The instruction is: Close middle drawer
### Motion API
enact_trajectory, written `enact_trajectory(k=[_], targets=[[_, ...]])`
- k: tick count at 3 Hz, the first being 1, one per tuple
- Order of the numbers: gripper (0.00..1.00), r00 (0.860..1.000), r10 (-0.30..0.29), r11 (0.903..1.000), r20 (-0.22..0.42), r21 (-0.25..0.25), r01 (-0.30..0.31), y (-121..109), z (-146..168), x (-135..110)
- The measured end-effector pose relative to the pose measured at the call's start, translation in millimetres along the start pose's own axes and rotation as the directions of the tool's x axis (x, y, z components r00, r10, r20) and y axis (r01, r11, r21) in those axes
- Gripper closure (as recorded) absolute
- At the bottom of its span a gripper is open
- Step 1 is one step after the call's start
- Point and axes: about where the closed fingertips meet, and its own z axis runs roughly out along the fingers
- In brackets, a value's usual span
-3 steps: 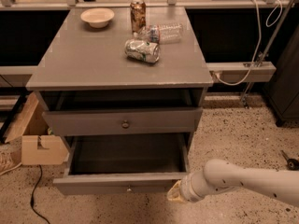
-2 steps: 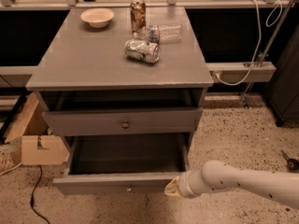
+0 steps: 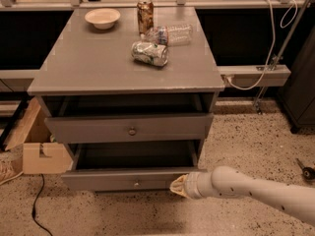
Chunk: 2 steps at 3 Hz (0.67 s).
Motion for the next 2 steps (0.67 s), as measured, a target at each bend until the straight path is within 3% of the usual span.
enact_trajectory(k=[1,2], targets=[[1.00,1.000,0.000,1.0000,0.000,0.000,0.000,0,0,0],[1.00,0.999,-0.037,0.9992,0.004,0.015,0.037,-11,4,-3]])
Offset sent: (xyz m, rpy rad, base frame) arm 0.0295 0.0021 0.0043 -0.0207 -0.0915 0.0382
